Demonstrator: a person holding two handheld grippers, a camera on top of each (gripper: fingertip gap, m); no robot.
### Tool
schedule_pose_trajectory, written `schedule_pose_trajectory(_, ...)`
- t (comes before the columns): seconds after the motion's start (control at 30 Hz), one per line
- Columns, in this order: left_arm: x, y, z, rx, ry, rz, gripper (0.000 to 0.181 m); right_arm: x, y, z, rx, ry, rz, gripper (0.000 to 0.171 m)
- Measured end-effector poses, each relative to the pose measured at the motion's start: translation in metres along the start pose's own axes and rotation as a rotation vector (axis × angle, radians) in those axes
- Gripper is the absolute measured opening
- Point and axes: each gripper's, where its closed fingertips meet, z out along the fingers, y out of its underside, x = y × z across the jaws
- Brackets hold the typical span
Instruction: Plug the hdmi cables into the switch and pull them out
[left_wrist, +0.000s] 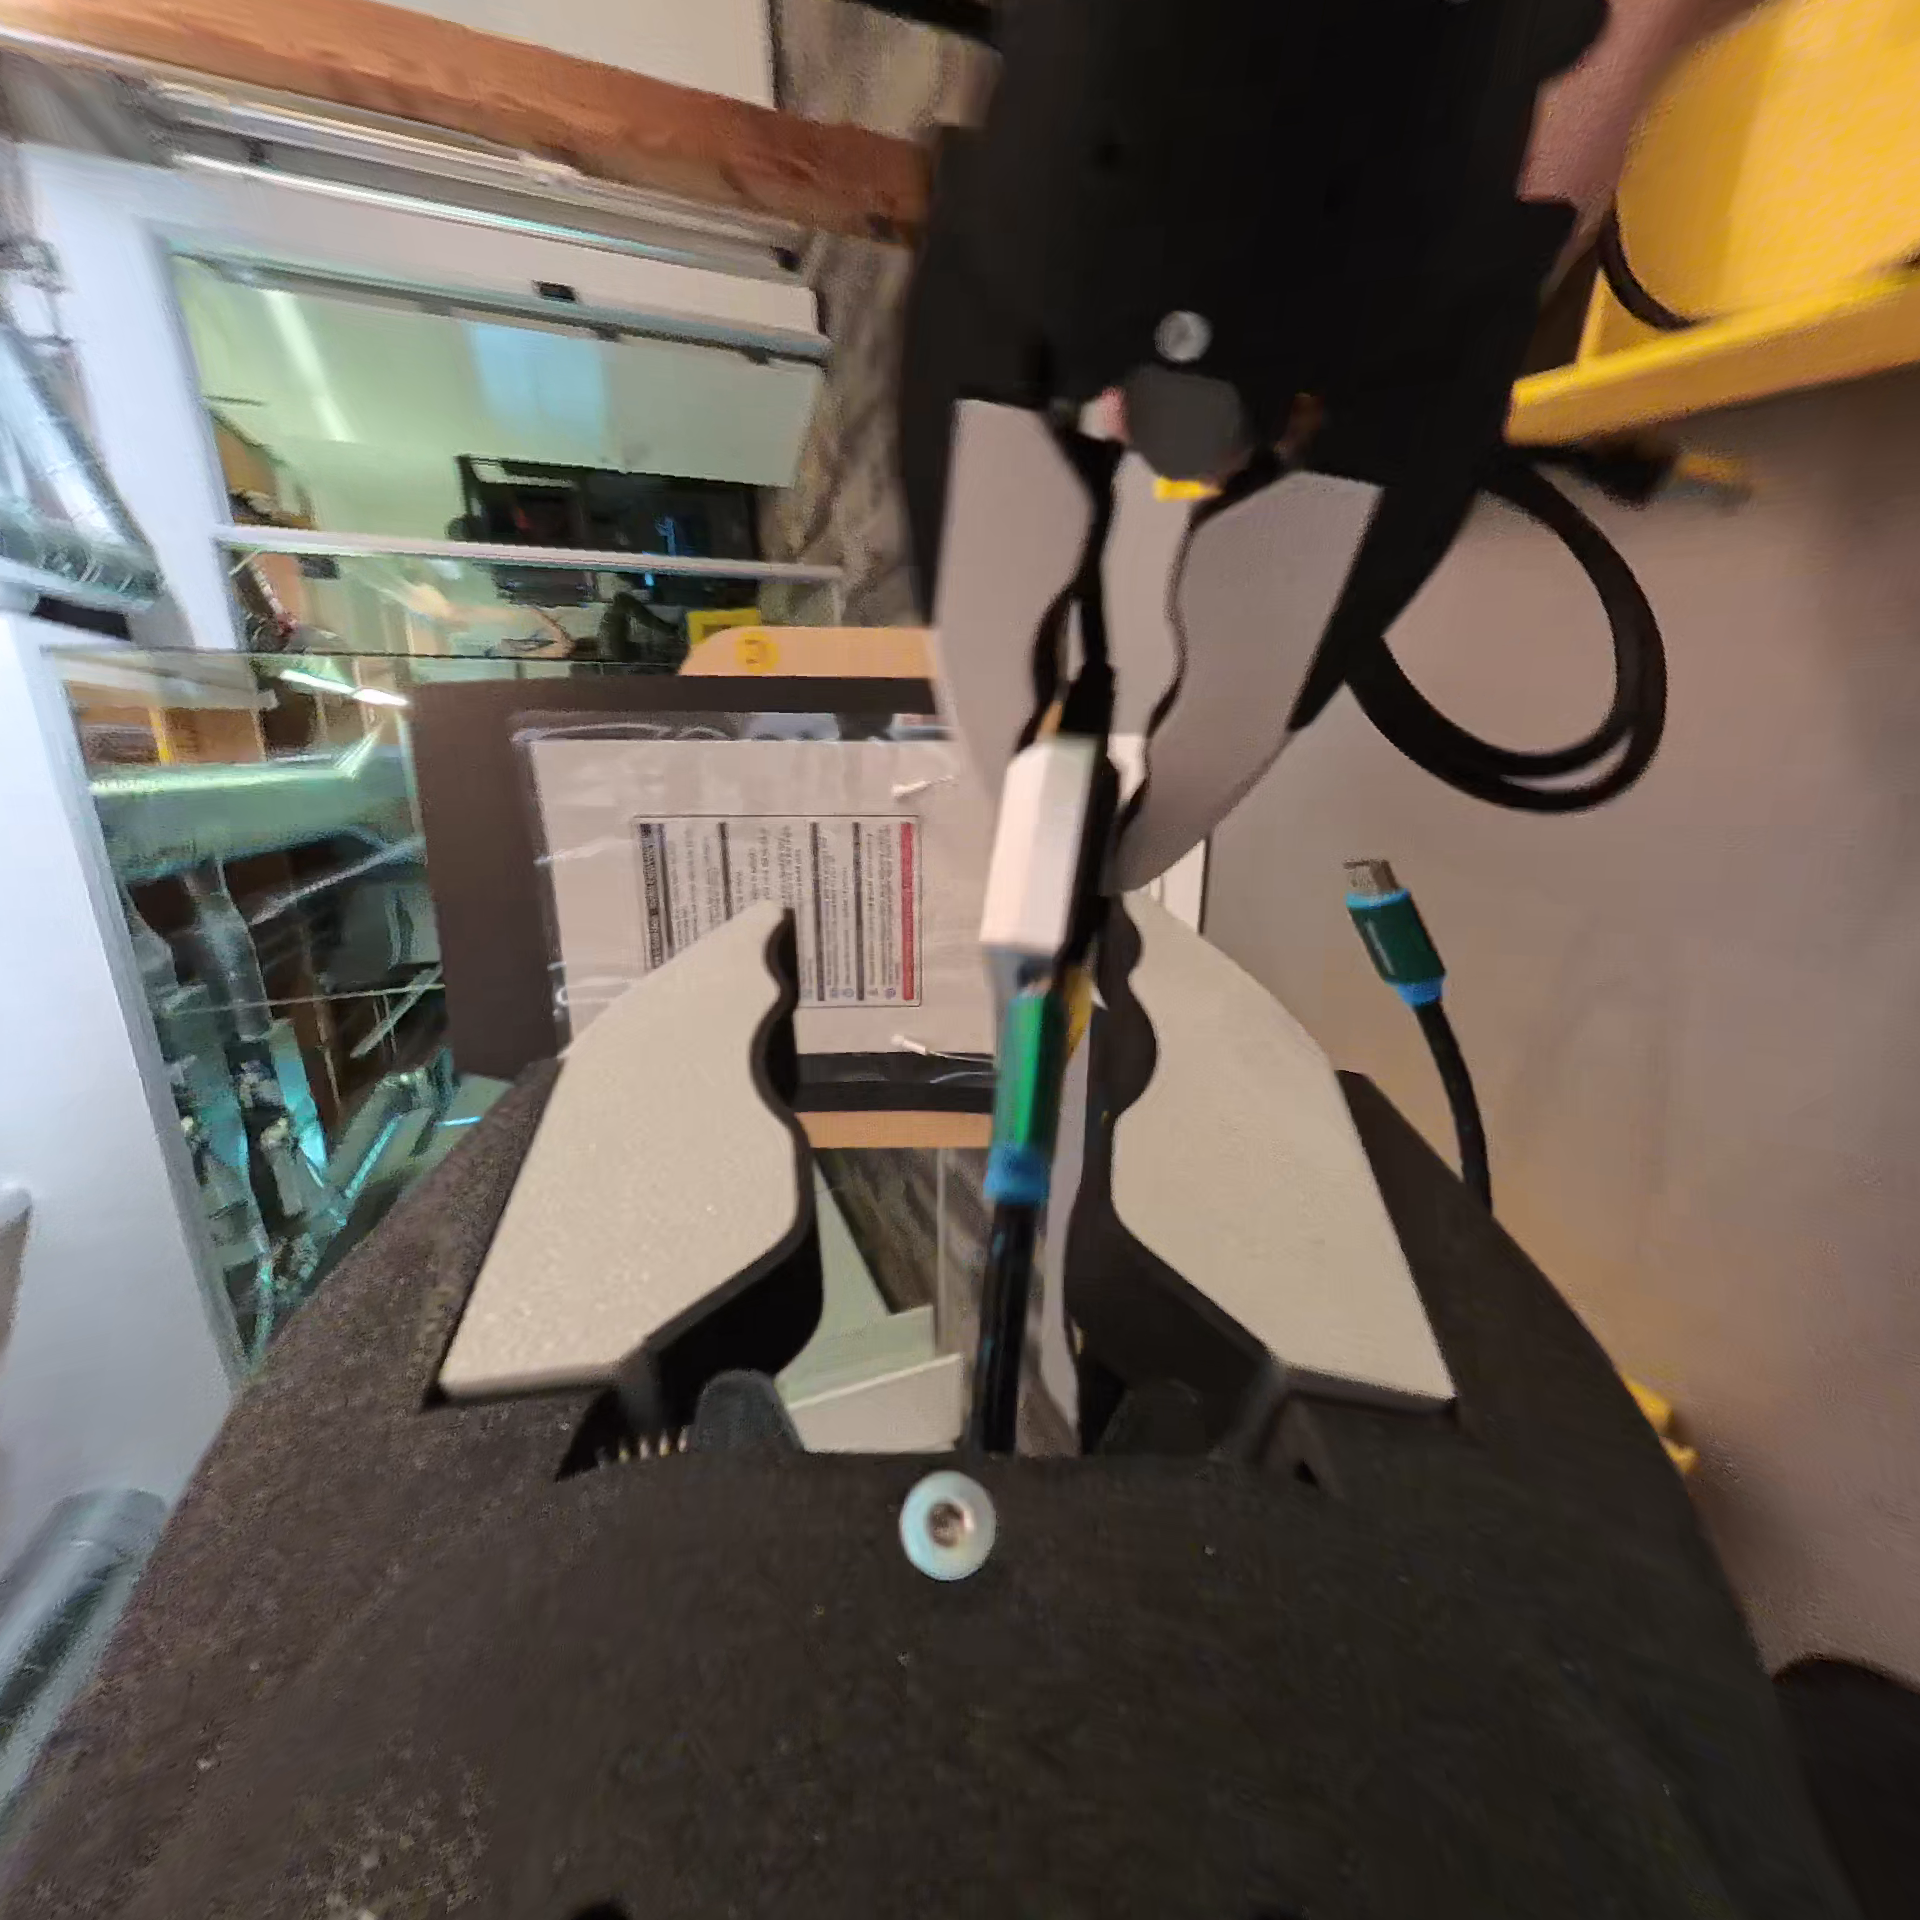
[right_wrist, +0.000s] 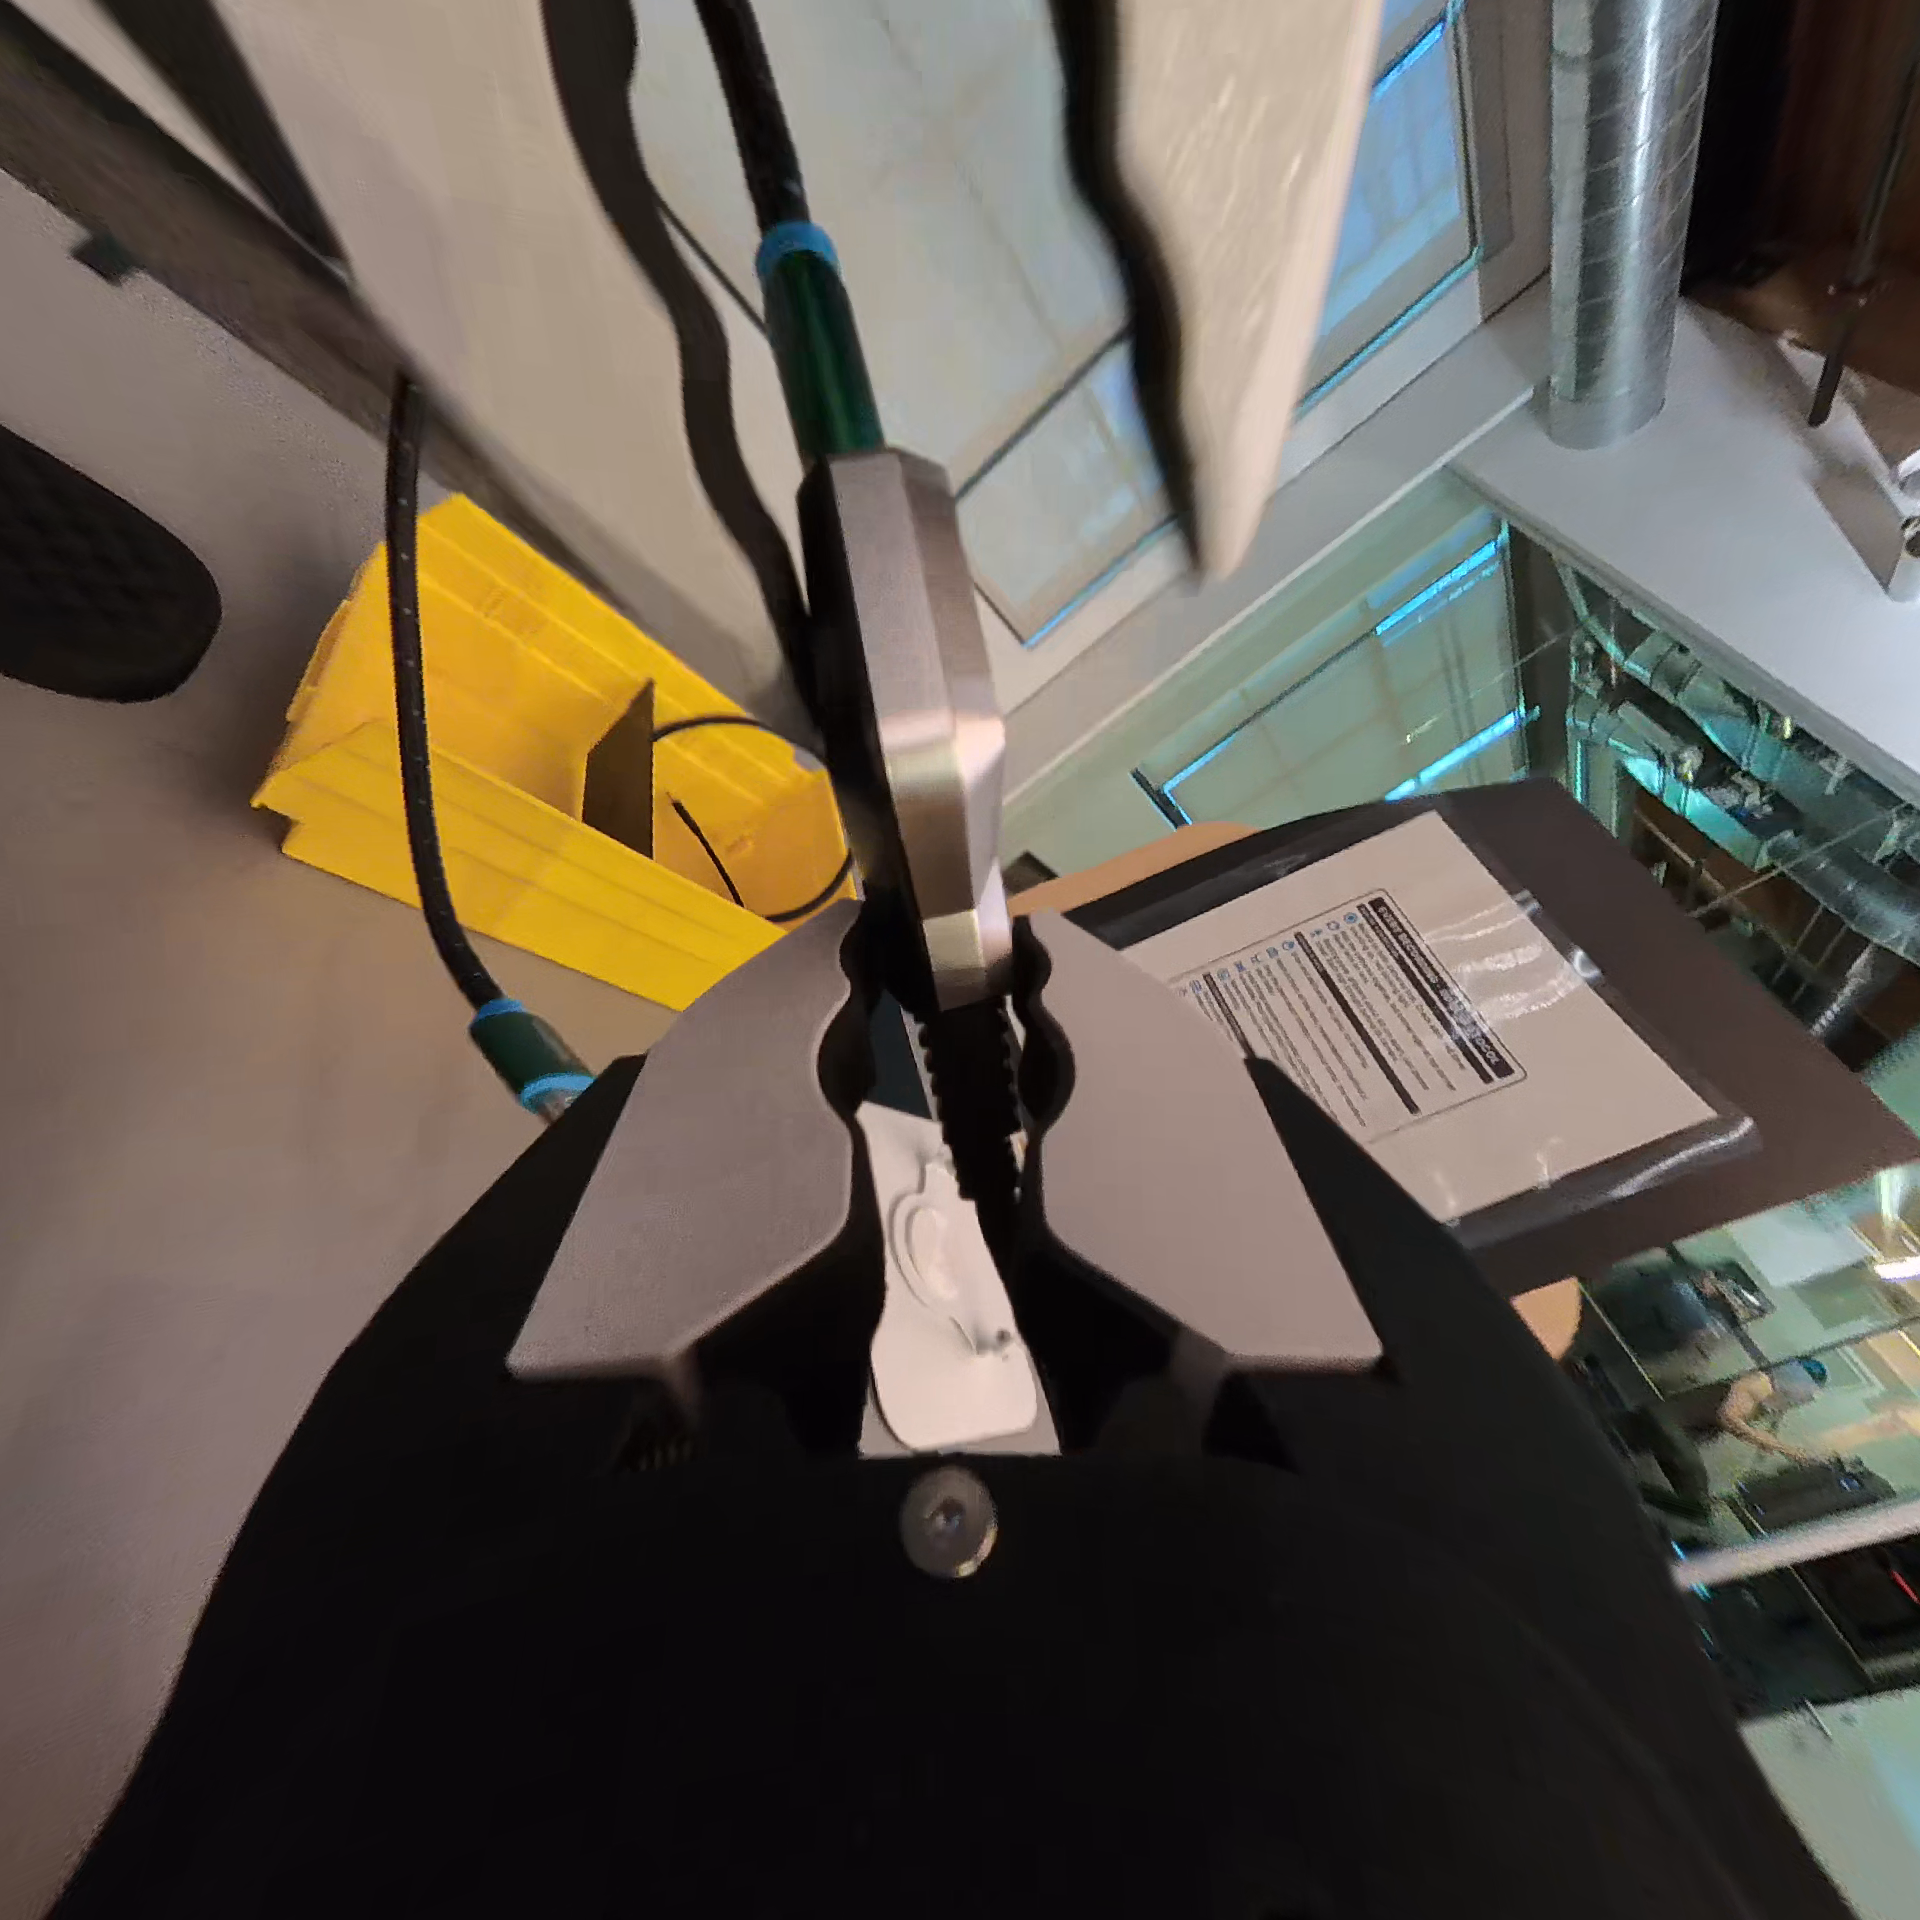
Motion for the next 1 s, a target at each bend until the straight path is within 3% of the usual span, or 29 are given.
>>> schedule_pose_trajectory(0.03,-0.007,0.001,-0.009,0.025,-0.015,-0.053,0.061,0.0,-0.001,-0.001,0.034,-0.007,0.012,0.025)
schedule_pose_trajectory(0.27,-0.061,0.017,-0.099,0.402,0.122,-0.555,0.069,0.005,-0.004,-0.017,0.222,-0.067,0.108,0.022)
schedule_pose_trajectory(0.43,-0.096,0.066,-0.125,0.54,-0.05,-0.704,0.065,0.002,-0.015,-0.03,0.388,-0.142,0.183,0.024)
schedule_pose_trajectory(0.53,-0.073,0.067,-0.117,0.676,0.01,-0.729,0.076,-0.003,-0.03,-0.036,0.514,-0.203,0.239,0.024)
schedule_pose_trajectory(0.63,-0.022,0.045,-0.095,0.824,0.233,-0.793,0.084,-0.009,-0.043,-0.039,0.597,-0.255,0.276,0.023)
schedule_pose_trajectory(0.8,0.017,0.009,-0.054,0.974,0.23,-0.787,0.077,-0.023,-0.054,-0.035,0.646,-0.314,0.29,0.024)
schedule_pose_trajectory(1.0,0.027,-0.025,-0.034,1.048,0.202,-0.677,0.062,-0.036,-0.054,-0.026,0.653,-0.343,0.27,0.024)
